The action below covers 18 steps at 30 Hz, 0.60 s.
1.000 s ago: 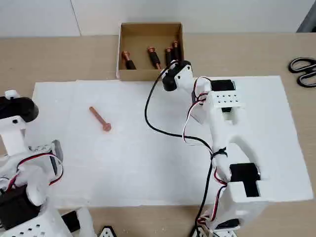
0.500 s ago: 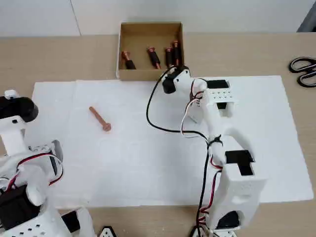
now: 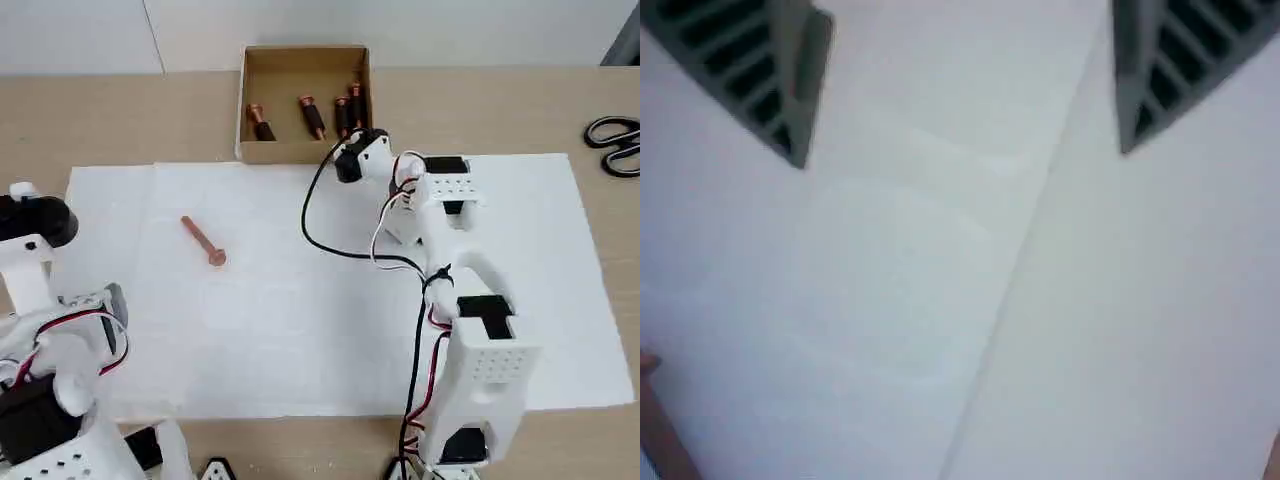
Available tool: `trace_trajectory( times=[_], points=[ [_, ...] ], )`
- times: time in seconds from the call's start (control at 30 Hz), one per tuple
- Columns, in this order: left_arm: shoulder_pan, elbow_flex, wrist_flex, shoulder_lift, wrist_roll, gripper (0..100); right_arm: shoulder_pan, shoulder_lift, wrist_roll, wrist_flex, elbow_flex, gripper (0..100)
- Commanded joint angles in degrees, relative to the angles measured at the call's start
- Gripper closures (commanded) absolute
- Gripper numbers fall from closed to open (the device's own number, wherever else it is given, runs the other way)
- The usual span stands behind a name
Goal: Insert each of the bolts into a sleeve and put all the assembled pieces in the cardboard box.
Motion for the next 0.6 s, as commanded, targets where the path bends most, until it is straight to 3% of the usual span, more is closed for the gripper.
trace_trajectory(
  times=[0.0, 0.23, 0.57],
  points=[
    [-0.4, -2.2, 0.0, 0.1, 0.4, 81, 2.1, 0.0, -0.4, 2.4, -4.0, 94.5],
    [-0.4, -2.3, 0.0, 0.1, 0.4, 81, 2.0, 0.0, -9.5, 14.7, -19.0, 94.3],
    [-0.4, -2.3, 0.0, 0.1, 0.4, 81, -2.2, 1.5, -31.6, 25.8, -27.3, 94.1]
  ],
)
